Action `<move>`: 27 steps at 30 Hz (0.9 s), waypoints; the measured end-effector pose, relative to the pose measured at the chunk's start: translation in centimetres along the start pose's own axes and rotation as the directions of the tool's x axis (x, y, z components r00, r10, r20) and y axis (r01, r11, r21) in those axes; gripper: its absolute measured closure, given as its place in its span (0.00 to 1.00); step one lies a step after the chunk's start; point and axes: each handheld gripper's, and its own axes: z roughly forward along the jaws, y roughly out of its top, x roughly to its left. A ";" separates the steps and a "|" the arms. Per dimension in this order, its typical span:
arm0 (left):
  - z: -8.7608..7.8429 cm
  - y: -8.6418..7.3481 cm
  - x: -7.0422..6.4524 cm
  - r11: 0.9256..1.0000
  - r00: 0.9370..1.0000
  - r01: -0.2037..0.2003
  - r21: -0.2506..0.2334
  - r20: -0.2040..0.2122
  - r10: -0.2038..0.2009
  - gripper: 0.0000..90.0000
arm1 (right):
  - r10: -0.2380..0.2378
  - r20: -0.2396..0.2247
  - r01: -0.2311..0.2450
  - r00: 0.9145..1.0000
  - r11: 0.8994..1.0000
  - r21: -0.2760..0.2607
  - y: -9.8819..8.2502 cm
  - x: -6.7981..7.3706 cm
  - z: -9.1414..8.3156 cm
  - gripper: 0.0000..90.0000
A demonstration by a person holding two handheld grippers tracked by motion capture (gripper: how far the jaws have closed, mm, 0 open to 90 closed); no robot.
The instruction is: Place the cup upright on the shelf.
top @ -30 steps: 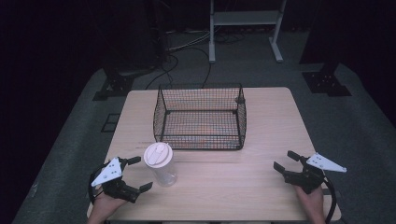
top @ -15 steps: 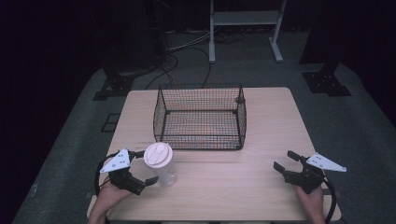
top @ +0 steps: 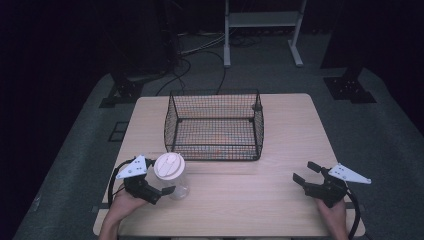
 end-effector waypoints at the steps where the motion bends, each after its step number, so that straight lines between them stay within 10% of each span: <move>1: 0.1 0.1 0.0 1.000 1.000 -0.001 0.000 0.008 0.001 0.00 | 0.000 0.000 0.000 1.000 1.000 0.000 0.0 0.0 0.0 0.18; 27: 0.6 0.6 0.6 0.999 0.996 -0.044 0.000 0.075 0.044 0.17 | -0.002 -0.001 0.002 1.000 1.000 0.002 0.0 0.0 0.0 0.18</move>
